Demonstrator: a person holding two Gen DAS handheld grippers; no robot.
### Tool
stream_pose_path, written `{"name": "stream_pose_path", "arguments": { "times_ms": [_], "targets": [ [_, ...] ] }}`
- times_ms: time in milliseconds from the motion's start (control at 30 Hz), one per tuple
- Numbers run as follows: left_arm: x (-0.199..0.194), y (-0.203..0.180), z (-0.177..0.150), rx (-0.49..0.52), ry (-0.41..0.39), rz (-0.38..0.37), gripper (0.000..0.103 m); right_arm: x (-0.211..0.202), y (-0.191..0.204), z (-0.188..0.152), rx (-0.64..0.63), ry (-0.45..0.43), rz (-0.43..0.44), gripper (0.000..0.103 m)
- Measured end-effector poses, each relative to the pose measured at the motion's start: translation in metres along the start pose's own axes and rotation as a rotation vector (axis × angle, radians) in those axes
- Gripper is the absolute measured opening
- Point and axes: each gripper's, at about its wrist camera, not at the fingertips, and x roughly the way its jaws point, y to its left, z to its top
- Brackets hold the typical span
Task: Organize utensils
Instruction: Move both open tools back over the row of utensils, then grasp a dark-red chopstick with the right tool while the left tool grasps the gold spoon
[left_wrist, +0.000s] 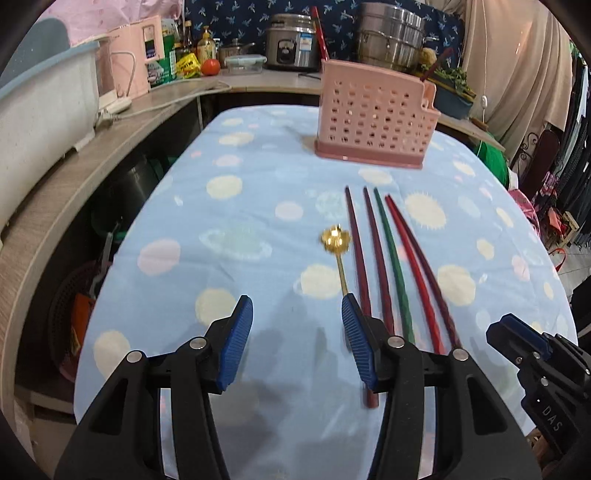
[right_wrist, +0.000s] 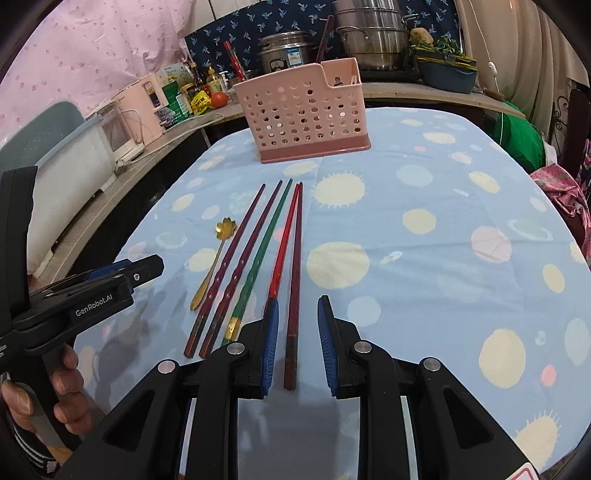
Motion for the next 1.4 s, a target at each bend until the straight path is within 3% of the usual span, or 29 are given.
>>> {"name": "stream_pose_path", "arguments": {
  "times_ms": [667, 800, 933, 1400],
  "targets": [
    [0.007, -0.010, -0.034, 0.014, 0.064, -0.029, 0.049, 0.018, 0.004, -0.029, 0.000, 0.051, 0.001, 0.022],
    [0.008, -0.011, -0.036, 0.010, 0.072, -0.040, 0.054, 0.020, 0.007, -0.030, -0.026, 0.040, -0.023, 0.018],
    [0.008, -0.014, -0.037, 0.013, 0.078, -0.050, 0.054, 0.019, 0.004, -0.030, -0.024, 0.034, -0.044, 0.007],
    [0.008, -0.013, -0.036, -0.005, 0.076, -0.060, 0.054, 0.017, -0.005, -0.031, 0.021, 0.031, -0.035, 0.007]
  ]
}}
